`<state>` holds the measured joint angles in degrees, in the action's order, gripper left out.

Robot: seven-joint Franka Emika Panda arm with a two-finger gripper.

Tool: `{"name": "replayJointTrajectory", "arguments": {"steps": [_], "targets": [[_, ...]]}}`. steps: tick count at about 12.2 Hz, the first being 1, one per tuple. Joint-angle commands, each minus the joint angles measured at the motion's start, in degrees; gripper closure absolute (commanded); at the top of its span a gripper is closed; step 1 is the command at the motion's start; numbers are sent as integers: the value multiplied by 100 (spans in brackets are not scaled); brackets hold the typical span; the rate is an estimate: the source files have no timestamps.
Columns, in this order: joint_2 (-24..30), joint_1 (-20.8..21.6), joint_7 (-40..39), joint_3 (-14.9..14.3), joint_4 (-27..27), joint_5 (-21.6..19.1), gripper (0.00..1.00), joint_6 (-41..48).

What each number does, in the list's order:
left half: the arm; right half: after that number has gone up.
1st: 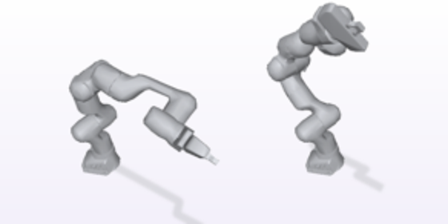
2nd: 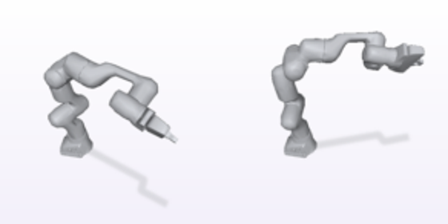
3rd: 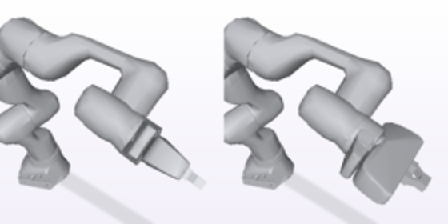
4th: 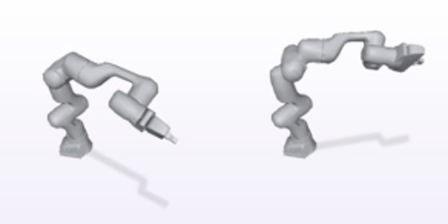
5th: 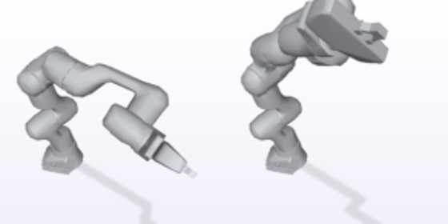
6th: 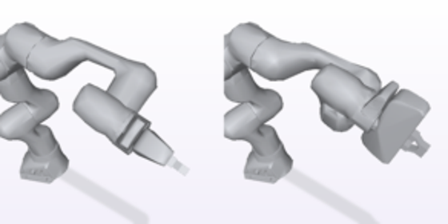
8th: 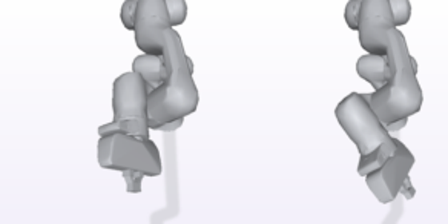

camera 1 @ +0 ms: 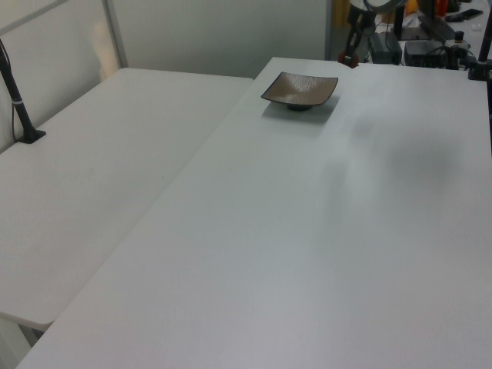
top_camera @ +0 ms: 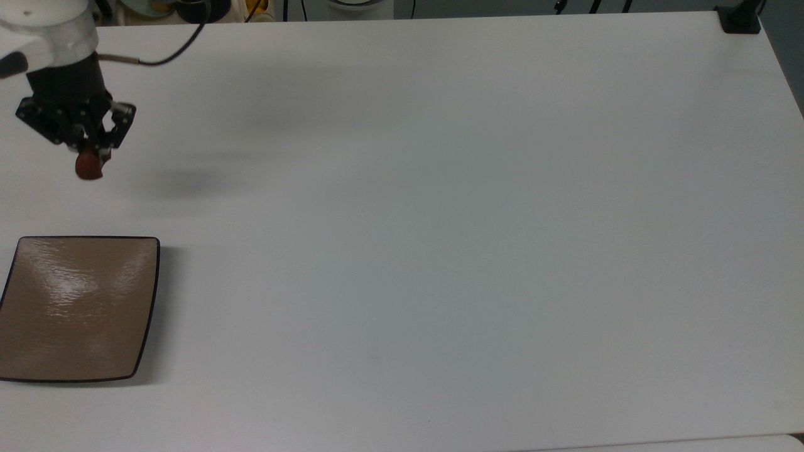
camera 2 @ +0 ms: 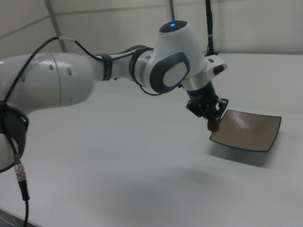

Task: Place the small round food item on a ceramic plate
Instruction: 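Carry the held food item over the brown square plate and lower it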

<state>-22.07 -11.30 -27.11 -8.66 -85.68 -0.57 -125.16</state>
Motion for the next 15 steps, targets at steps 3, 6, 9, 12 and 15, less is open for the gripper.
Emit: {"name": "replayJointTrajectory", "arguments": {"steps": [3, 6, 9, 12, 15], "targets": [[-1079, 5, 716, 101, 904, -312, 100, -1271], [-1772, -30, 743, 119, 1306, -321, 100, -2010], [-2266, -91, 743, 119, 1387, -321, 100, -2792], [-2530, -127, 716, 119, 1396, -312, 95, -3023], [-2636, -127, 707, 136, 1344, -312, 64, -3242]]}}
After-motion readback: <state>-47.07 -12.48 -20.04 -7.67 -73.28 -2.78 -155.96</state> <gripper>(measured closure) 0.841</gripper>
